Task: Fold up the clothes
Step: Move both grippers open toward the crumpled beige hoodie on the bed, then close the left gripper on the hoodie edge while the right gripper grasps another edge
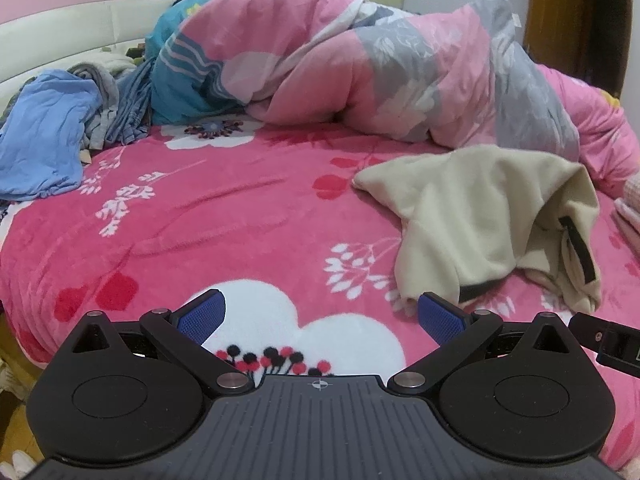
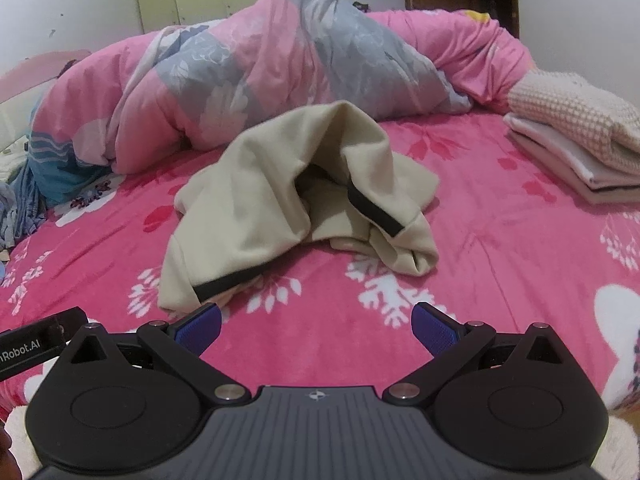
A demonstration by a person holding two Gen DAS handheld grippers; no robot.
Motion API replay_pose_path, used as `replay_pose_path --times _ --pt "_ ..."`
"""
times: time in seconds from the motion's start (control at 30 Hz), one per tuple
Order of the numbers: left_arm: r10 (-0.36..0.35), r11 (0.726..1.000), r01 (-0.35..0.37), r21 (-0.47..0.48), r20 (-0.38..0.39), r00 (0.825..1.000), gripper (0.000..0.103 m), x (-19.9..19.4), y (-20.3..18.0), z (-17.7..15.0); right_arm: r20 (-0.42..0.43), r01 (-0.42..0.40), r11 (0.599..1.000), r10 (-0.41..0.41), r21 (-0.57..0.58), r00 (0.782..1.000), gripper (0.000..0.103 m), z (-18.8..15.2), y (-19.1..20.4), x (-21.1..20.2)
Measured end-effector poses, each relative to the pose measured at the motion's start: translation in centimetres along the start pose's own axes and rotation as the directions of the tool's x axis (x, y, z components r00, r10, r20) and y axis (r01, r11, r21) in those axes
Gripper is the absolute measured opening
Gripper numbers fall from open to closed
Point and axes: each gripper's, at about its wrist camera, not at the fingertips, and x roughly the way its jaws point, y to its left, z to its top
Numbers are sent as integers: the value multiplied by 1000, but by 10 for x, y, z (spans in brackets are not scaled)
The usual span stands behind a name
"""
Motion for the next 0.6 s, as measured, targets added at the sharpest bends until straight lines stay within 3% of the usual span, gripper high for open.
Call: replay_pose_path --times 0.6 --pt "-28 999 30 -34 49 998 103 9 5 31 38 -11 998 14 -58 999 103 41 16 6"
